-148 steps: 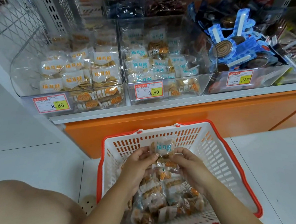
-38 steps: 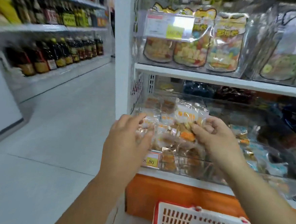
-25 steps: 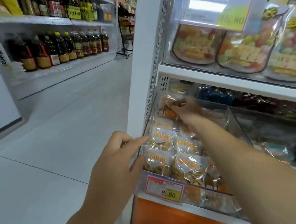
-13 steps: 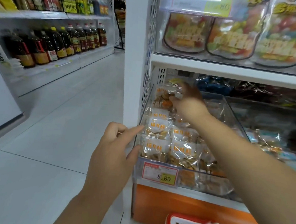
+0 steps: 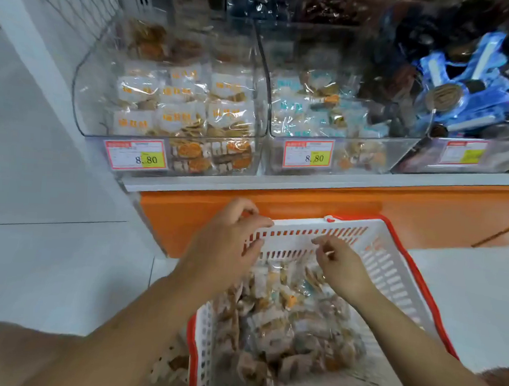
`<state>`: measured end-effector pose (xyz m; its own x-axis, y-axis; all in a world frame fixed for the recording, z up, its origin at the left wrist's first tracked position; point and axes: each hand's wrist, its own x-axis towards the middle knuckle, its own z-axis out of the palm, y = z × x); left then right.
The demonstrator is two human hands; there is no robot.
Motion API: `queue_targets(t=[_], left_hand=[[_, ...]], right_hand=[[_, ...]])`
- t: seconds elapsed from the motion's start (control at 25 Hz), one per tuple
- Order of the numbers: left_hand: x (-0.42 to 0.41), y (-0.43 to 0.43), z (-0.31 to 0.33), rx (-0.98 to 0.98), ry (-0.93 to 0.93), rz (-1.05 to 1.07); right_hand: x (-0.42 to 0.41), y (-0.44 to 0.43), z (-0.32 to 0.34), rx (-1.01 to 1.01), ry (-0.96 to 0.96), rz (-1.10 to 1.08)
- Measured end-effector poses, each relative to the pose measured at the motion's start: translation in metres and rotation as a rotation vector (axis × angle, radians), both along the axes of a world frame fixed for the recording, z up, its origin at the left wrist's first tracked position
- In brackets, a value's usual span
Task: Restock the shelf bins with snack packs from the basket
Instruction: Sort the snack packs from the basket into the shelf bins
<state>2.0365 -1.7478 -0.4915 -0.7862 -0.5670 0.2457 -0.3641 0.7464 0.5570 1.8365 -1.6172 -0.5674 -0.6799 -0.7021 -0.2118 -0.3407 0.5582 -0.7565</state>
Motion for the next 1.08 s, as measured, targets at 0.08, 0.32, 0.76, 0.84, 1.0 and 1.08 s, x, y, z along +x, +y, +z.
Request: queue_targets(t=[0.08,0.32,0.76,0.84,1.0,1.08], left_hand=[[-0.013,0.022,-0.035,0.147,-0.169,-0.02],[-0.018,0.062,-0.123,0.461,-0.512,0.015],[-0.003,0.072,-0.163,0.687,-0.575,0.153],[-0.005,0.07,-0.165,0.705,-0.563,0.181],[-0.014,0.073,-0.161,0.756,-0.528,0.209],[-0.021,0.075,-0.157,0.816,-0.486,0.238]], right_hand=[[-0.031,0.036,-0.05,0.326,-0.265,0.032],[-0.027,0.074,-0.121,0.667,-0.271,0.425],[-0.002,0.049,-0.178,0.897,-0.043,0.643],[-0.001,0.047,-0.171,0.848,-0.054,0.596],[-0.008,0.049,-0.147,0.554,-0.505,0.32],[-0.013,0.055,-0.125,0.346,-0.752,0.133]])
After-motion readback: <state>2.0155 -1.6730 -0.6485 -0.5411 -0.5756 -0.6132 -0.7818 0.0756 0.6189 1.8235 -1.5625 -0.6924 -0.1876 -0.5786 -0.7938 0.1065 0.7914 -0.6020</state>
